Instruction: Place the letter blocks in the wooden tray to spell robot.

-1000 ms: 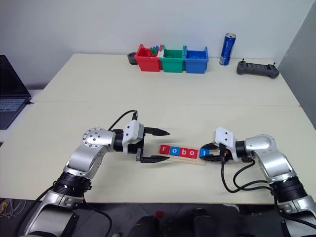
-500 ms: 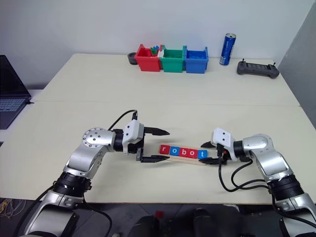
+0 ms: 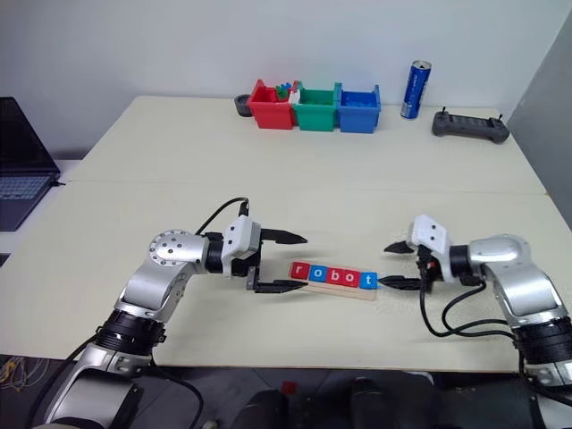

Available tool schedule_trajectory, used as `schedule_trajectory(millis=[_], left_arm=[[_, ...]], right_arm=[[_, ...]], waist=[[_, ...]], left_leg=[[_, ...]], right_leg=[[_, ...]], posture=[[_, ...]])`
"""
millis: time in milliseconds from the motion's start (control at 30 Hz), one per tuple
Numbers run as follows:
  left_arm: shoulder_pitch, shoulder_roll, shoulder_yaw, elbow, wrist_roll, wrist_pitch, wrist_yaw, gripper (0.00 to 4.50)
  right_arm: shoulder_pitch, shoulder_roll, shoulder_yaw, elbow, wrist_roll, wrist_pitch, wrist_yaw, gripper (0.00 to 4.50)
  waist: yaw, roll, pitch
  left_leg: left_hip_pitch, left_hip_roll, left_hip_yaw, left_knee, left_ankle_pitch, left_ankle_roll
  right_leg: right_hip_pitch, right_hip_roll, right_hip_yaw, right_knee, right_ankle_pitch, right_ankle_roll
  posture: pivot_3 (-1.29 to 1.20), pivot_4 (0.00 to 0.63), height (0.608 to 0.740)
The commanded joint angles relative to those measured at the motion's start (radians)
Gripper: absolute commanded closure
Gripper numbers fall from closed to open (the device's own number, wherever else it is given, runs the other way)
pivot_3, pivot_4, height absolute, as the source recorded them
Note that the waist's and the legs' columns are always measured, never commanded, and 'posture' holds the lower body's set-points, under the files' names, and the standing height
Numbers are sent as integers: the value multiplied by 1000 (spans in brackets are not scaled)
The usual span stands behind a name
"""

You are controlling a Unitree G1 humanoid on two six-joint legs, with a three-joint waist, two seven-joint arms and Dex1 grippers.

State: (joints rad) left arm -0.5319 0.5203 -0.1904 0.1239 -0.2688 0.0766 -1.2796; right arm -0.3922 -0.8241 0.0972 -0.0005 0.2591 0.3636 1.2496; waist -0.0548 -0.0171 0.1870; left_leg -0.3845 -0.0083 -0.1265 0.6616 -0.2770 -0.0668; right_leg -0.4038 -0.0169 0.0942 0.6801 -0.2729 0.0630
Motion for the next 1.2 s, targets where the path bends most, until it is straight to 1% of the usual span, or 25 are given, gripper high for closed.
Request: schedule_trajectory(millis=[33,100,267,733,1200], left_arm=[[-19,-10,1,-15,-9,-17,-6,0],[-20,-10,1,-13,-9,-19,-9,0],[-2,-8,-1,-32,-11,-15,-18,0],[8,-1,10,-47,-11,-9,-13,0],[6,-2,9,-54,-13,0,3,0]], right_arm=[[19,-13,-20,-27,2,-59,10,1932],[25,-11,-12,-19,-11,-87,8,2701],[40,11,21,-25,-46,-126,-17,4450],[-4,68,58,71,-104,-195,-53,4486],[-32,87,78,69,-98,-185,-44,4486]], waist=[[0,0,0],[-5,0,0],[-4,0,0],[-3,0,0],[-3,0,0]], left_leg=[[0,0,0,0,0,0],[0,0,1,0,0,0],[1,1,1,0,0,0],[1,0,1,0,0,0],[1,0,0,0,0,0]], right_leg=[[0,0,0,0,0,0],[0,0,1,0,0,0],[0,1,0,1,0,0],[0,0,1,1,0,0],[0,0,1,1,0,0]], posture=[[0,150,740],[0,150,740],[0,150,740],[0,150,740],[0,150,740]])
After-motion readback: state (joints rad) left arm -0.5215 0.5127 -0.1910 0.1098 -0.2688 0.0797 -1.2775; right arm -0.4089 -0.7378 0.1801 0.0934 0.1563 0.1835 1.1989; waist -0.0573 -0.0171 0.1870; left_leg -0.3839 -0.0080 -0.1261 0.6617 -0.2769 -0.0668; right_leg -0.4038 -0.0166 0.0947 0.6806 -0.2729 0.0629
